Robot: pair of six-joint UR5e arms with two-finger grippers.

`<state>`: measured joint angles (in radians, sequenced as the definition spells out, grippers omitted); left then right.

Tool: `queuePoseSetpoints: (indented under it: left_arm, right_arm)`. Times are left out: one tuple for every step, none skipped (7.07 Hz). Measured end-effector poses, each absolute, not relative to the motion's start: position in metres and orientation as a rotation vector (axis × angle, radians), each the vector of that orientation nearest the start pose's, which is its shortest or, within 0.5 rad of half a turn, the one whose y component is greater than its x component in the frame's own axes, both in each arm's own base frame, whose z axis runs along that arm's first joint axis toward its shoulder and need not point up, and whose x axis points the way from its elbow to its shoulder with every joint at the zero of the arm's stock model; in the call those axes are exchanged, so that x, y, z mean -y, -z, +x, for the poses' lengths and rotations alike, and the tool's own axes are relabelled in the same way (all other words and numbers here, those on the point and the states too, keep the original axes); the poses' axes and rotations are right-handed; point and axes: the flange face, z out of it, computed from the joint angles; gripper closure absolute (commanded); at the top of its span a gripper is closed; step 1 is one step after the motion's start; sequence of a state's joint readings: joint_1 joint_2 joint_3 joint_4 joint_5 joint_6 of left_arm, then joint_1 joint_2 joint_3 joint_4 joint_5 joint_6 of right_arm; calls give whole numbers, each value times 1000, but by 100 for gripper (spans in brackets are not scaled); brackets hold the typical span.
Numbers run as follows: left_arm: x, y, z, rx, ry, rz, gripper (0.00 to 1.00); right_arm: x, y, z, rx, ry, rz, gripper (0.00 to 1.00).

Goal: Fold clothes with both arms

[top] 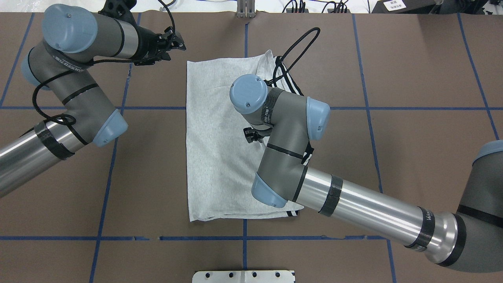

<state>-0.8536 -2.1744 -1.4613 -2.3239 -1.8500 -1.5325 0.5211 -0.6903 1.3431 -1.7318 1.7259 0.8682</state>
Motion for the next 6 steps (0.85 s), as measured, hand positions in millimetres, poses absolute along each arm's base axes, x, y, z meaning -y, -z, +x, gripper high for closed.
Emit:
queuePoseSetpoints:
  left_arm:
    - [604, -263, 386, -1237, 530, 320, 39]
    - [604, -262, 386, -1237, 530, 321, 39]
    - [604, -262, 386, -1238, 530, 322, 39]
    - [604, -262, 386, -1237, 530, 321, 39]
    - [603, -262, 386, -1237, 530, 321, 39]
    - [603, -263, 386, -1236, 530, 320, 39]
  right_arm:
    - [489, -237, -612, 487, 217, 155, 0]
    - [489, -238, -612, 486, 217, 153, 0]
    - [490, -239, -612, 486, 216, 151, 0]
    - [490, -238, -613, 490, 214, 150, 0]
    - [490, -237, -613, 495, 212, 152, 0]
    - [490, -236, -613, 501, 211, 155, 0]
